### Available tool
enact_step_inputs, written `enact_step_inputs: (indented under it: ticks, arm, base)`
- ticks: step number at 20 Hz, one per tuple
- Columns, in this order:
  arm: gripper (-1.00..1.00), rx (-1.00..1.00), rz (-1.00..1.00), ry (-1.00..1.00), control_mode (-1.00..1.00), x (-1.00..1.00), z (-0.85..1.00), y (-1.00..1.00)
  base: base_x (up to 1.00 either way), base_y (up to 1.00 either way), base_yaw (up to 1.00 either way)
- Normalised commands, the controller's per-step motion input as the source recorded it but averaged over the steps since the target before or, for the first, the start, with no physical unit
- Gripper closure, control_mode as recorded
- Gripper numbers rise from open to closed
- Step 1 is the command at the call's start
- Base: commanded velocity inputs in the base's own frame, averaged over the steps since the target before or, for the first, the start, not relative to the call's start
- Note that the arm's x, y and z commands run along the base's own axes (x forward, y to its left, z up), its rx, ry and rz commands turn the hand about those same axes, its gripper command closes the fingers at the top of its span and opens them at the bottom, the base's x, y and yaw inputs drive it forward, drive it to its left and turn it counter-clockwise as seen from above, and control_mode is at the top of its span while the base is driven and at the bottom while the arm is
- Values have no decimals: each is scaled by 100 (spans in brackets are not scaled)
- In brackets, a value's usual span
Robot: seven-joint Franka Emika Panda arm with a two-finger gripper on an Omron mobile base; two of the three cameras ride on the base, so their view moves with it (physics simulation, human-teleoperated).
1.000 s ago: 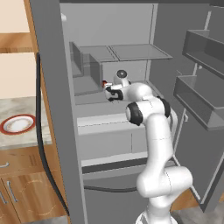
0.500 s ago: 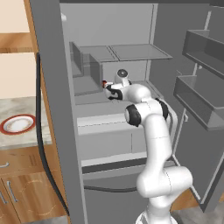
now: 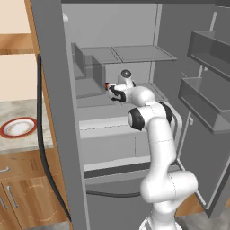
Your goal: Pick the kiwi and apple from the fridge and place them on the plate next to the blender to make a fruit smoothie.
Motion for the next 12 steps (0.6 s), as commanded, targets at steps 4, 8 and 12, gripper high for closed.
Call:
enact_step_inputs:
  ticks: [4, 8, 12]
  arm:
    - [100, 0, 0, 0, -100, -5, 0, 0]
    - [100, 0, 0, 0, -100, -35, 0, 0]
    - [100, 0, 0, -9, -100, -54, 0, 0]
  base:
    - [0, 0, 0]
    - [0, 0, 0]
    - [0, 0, 0]
